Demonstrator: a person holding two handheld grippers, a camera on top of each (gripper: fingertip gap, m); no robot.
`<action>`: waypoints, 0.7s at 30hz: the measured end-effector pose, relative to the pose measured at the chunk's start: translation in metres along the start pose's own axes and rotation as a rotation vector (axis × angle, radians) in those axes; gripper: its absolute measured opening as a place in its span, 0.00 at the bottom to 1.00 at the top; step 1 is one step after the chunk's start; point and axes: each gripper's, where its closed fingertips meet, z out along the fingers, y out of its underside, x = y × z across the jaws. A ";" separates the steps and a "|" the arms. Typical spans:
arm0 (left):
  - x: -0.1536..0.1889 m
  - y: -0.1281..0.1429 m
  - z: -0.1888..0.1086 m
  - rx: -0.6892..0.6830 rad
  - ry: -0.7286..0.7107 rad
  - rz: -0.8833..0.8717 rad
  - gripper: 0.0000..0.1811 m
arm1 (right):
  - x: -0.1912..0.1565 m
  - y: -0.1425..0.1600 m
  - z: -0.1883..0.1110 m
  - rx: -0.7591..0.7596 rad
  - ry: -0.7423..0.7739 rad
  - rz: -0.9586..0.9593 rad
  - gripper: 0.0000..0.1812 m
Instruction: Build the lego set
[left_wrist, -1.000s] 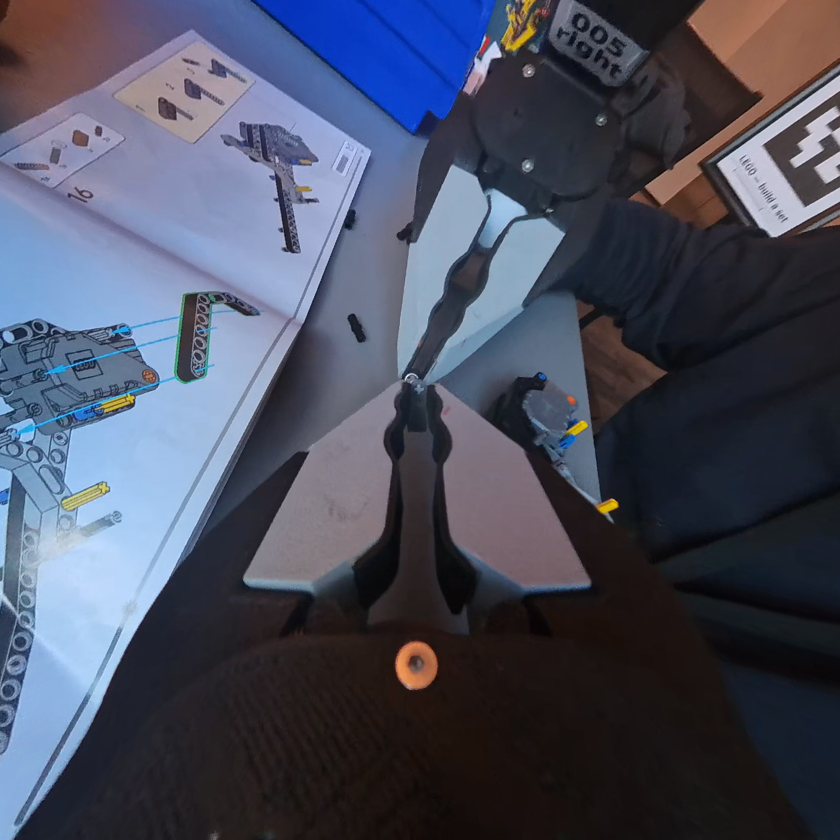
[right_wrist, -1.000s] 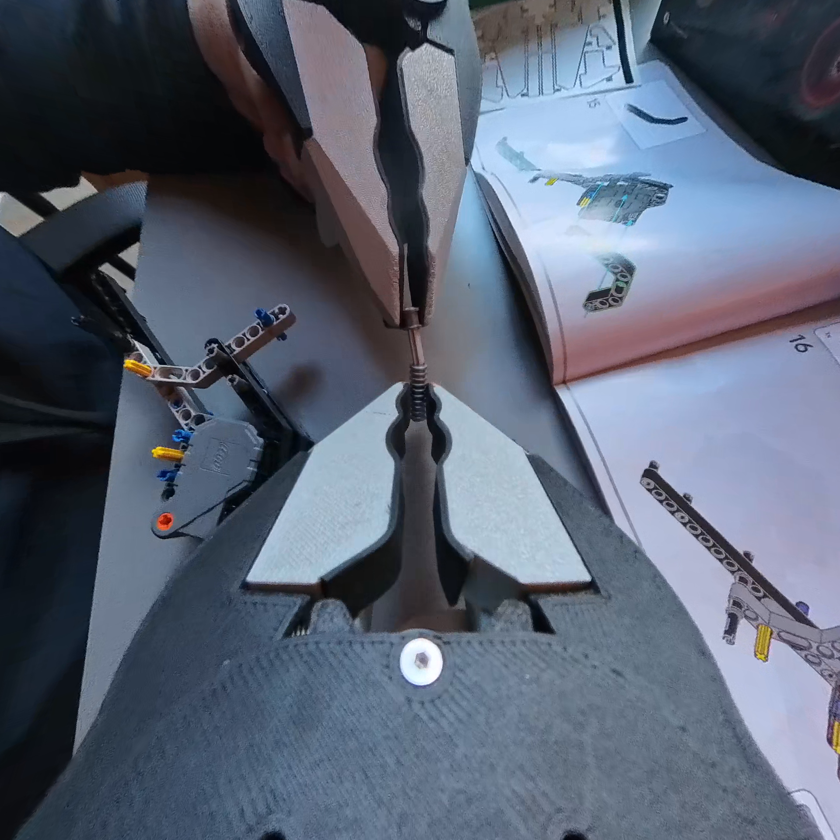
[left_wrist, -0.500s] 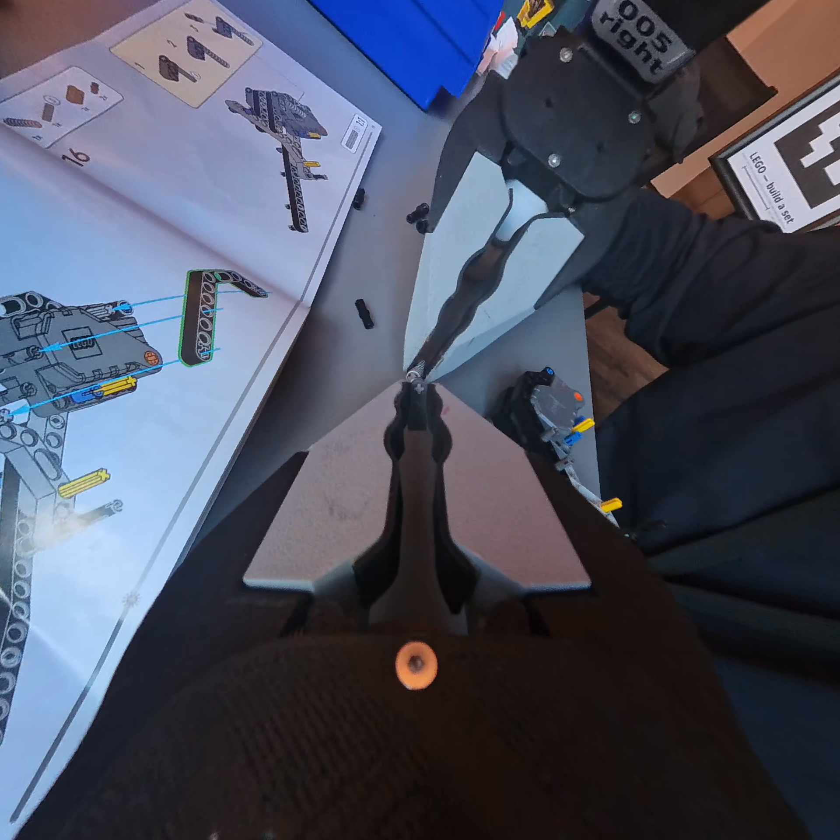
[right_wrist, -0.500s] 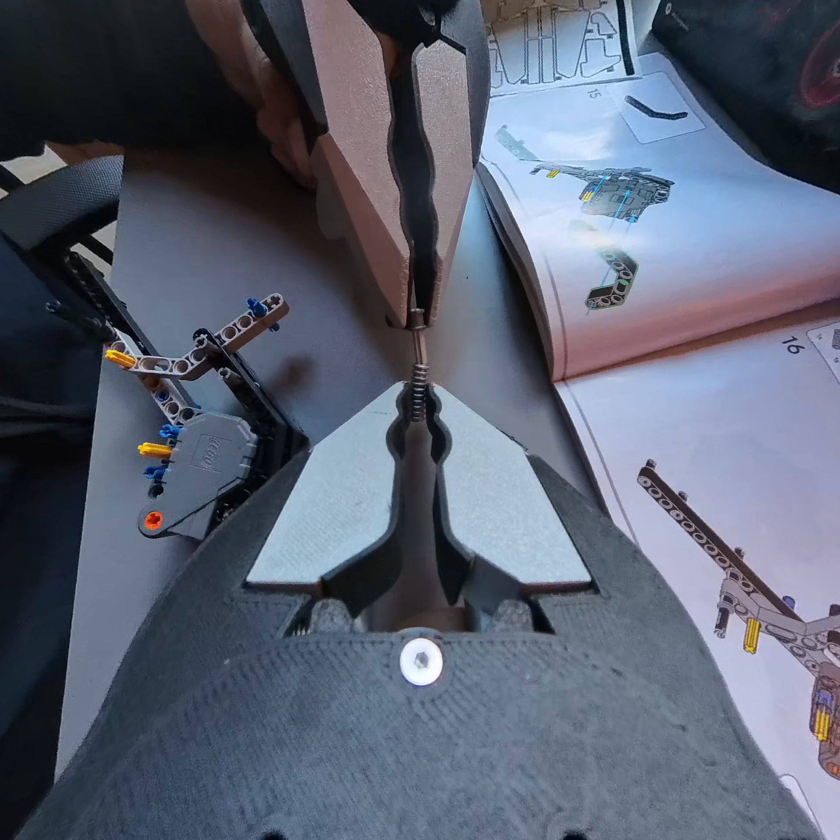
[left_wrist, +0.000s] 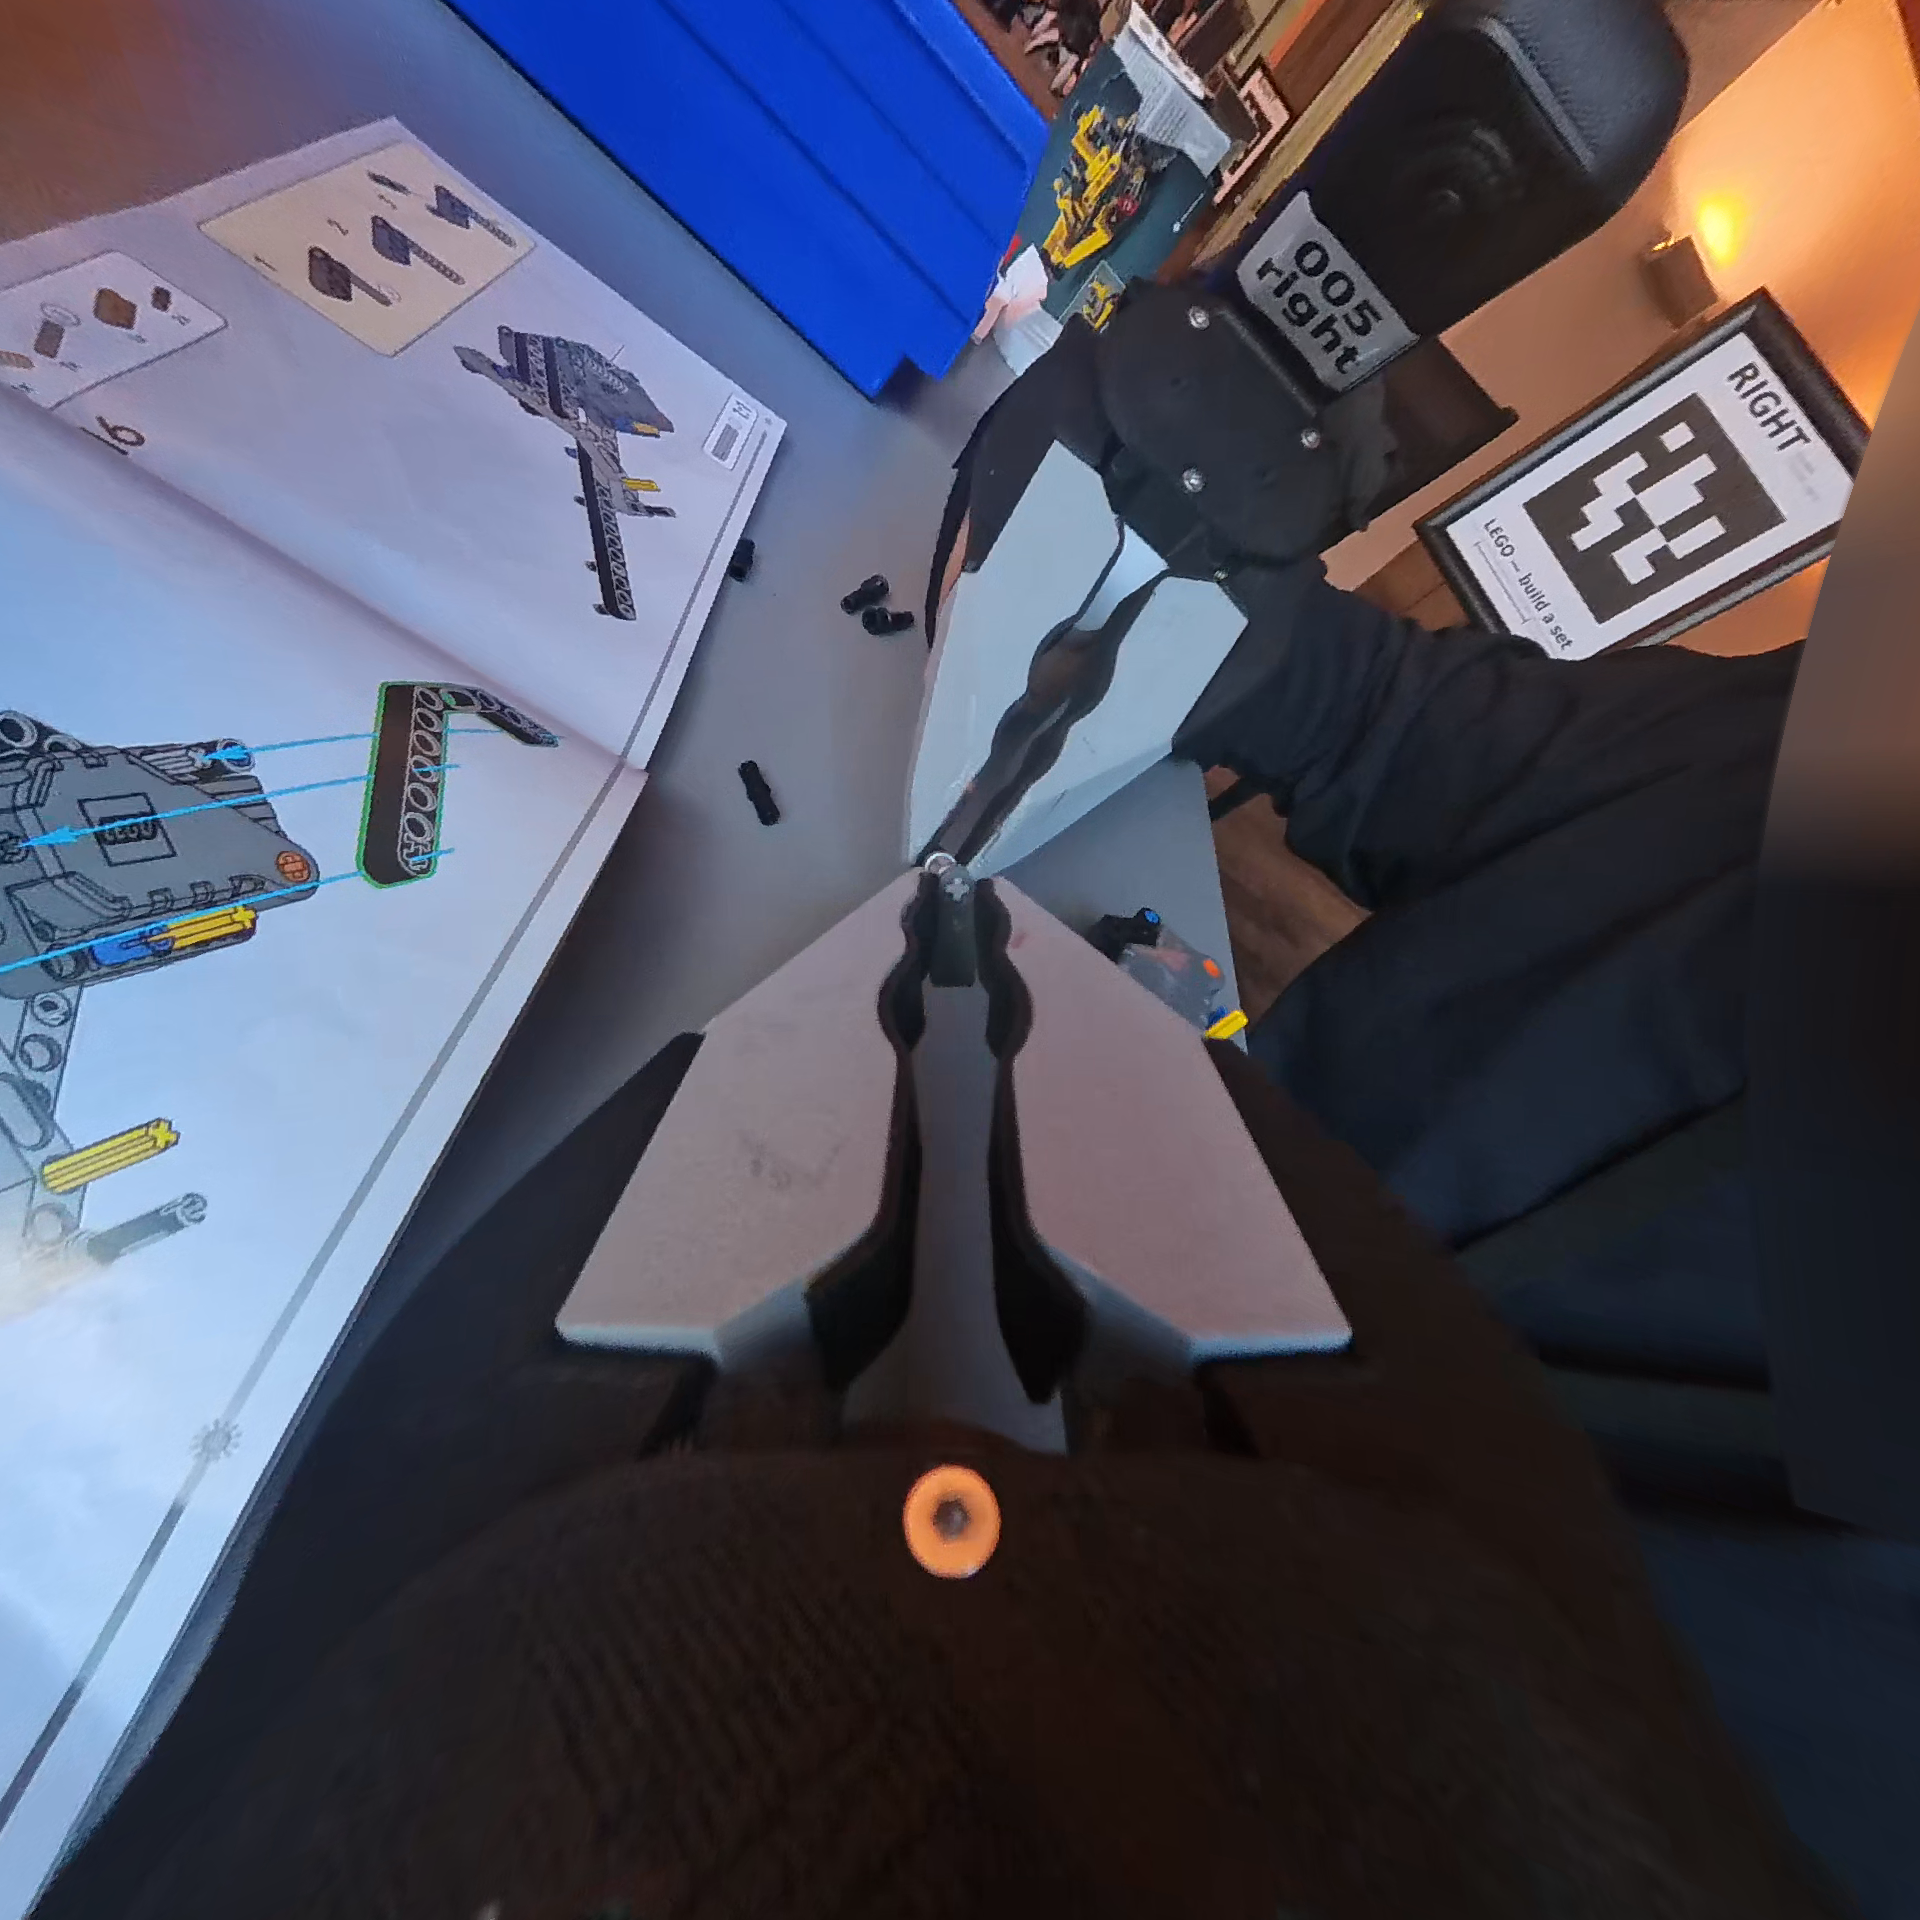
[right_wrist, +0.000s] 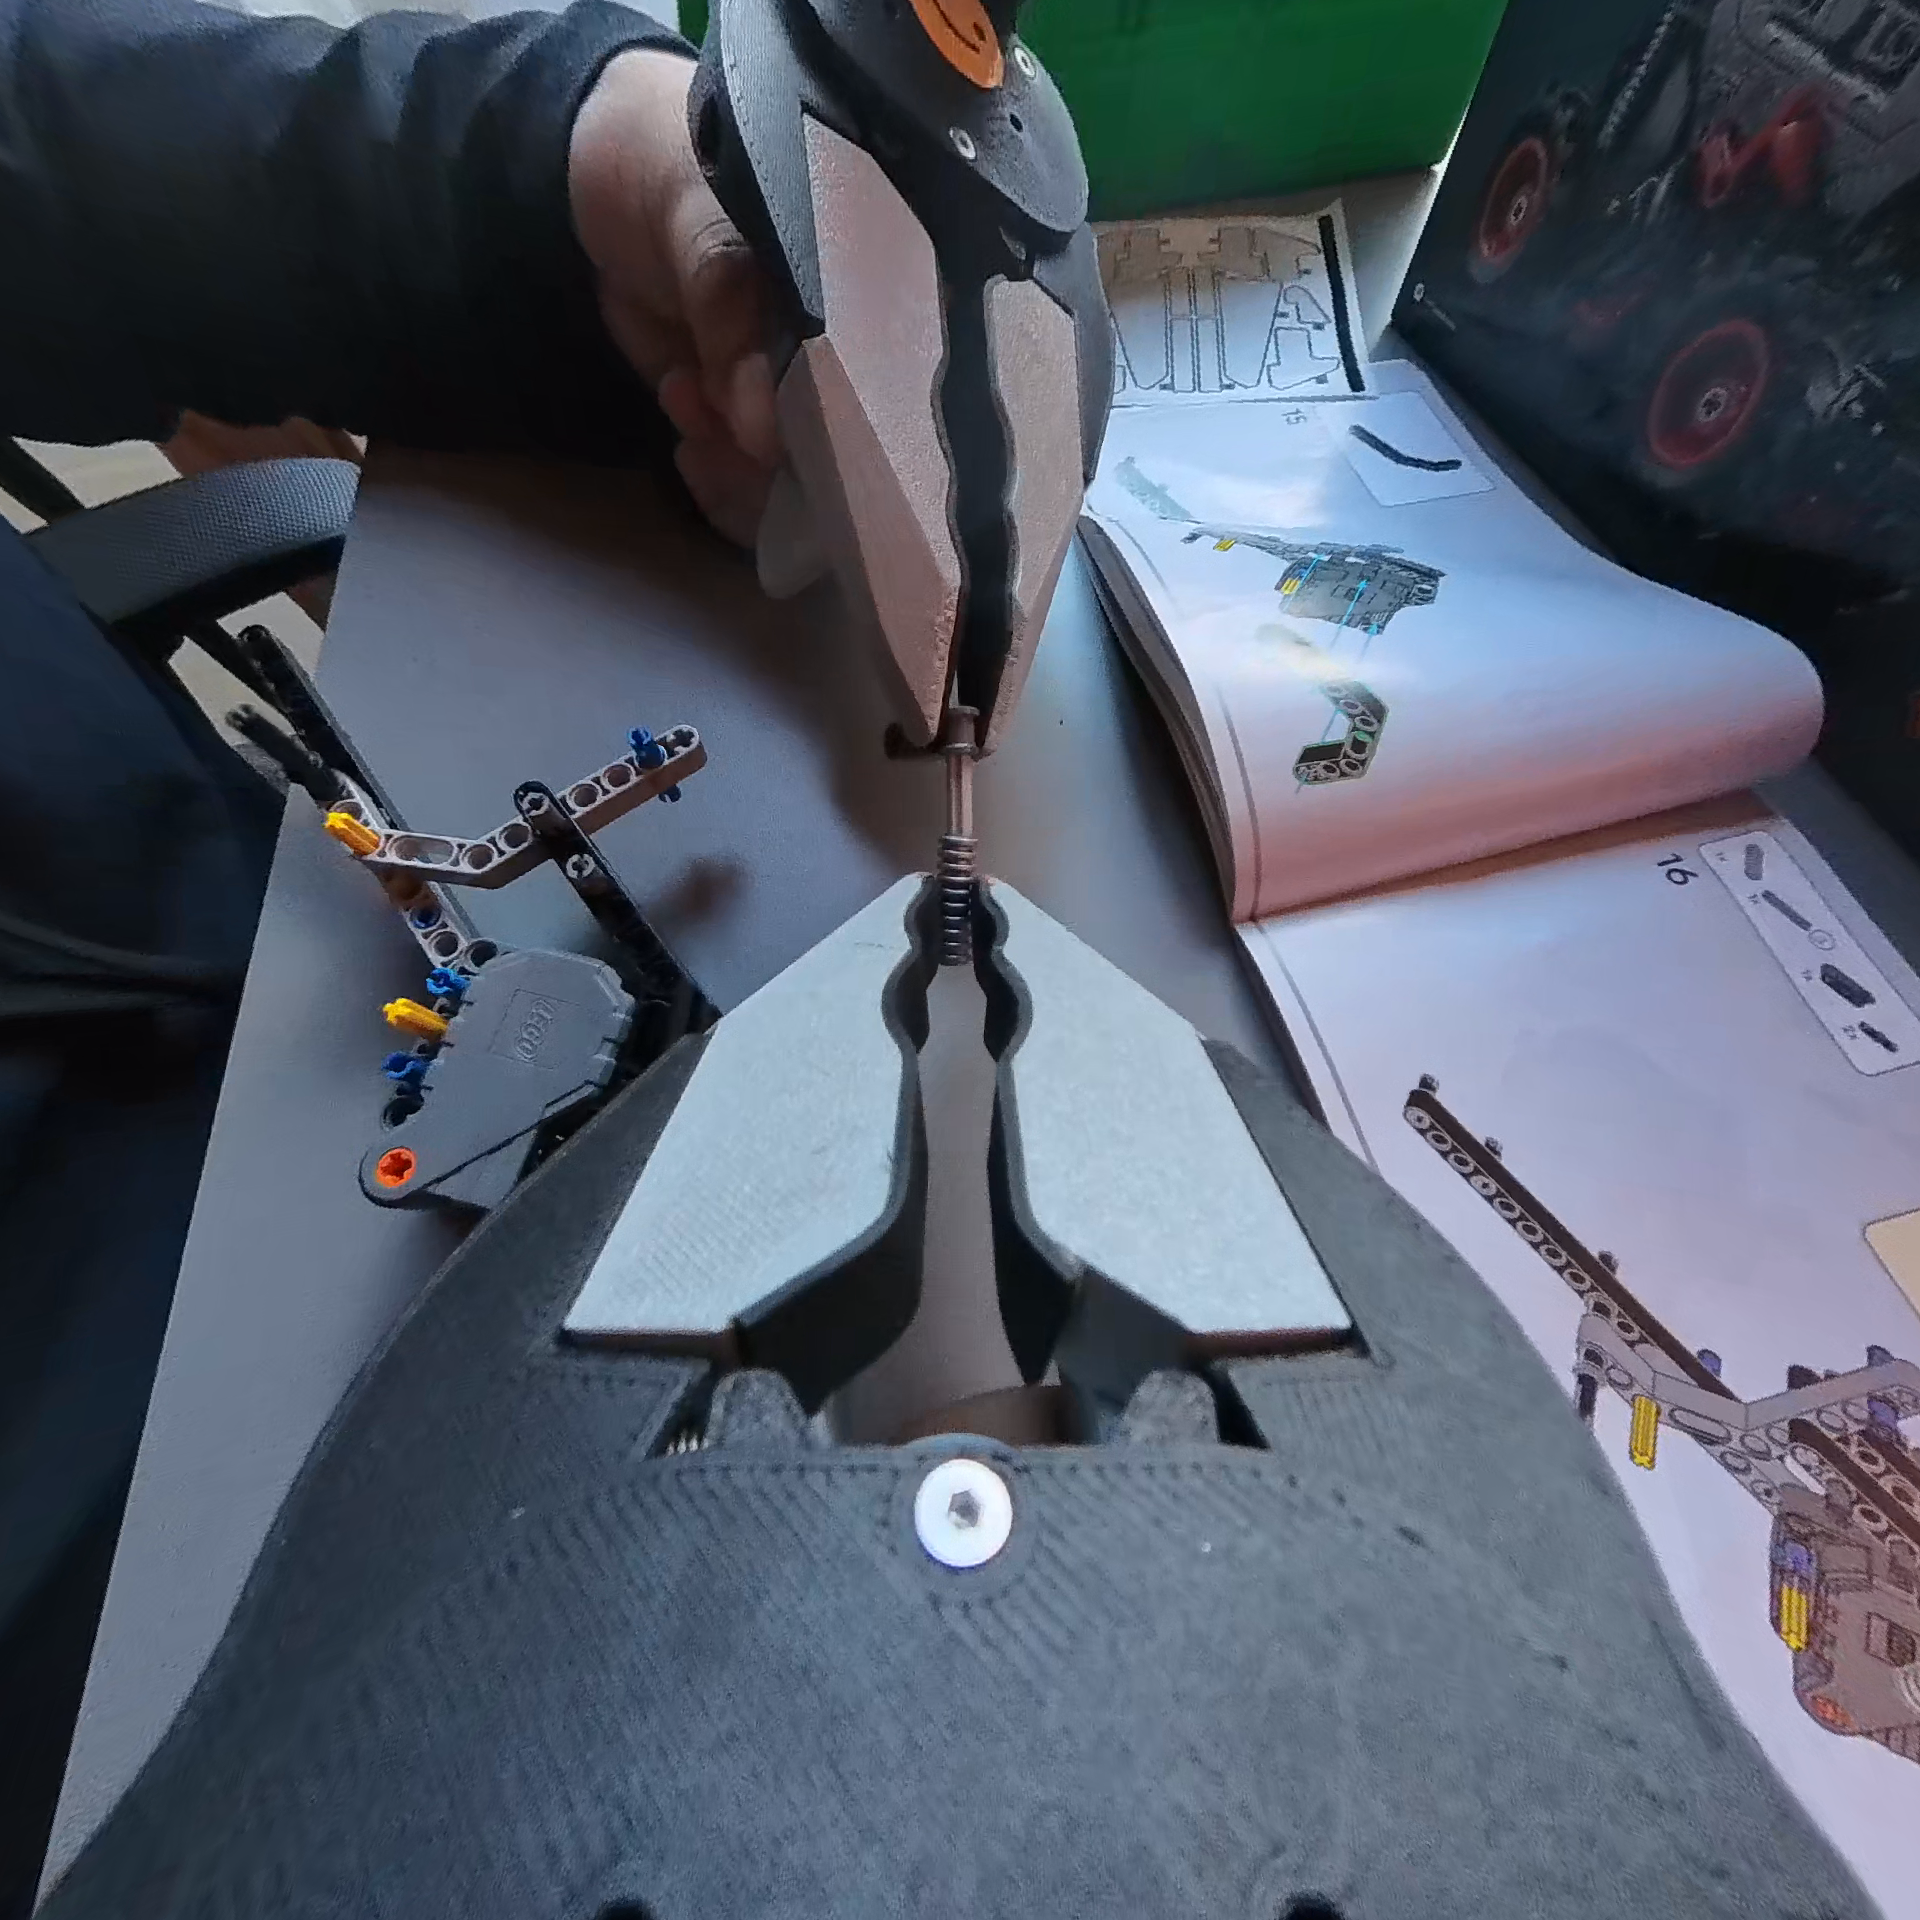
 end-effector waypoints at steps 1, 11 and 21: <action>0.001 -0.001 0.000 0.006 0.001 0.001 0.03 | 0.000 -0.001 -0.001 0.005 0.003 -0.003 0.02; 0.002 0.003 0.003 -0.015 -0.006 0.014 0.03 | -0.002 0.001 0.000 -0.010 0.020 -0.039 0.02; -0.007 0.024 0.008 -0.163 -0.112 0.089 0.03 | -0.006 0.023 0.014 -0.186 0.076 -0.159 0.02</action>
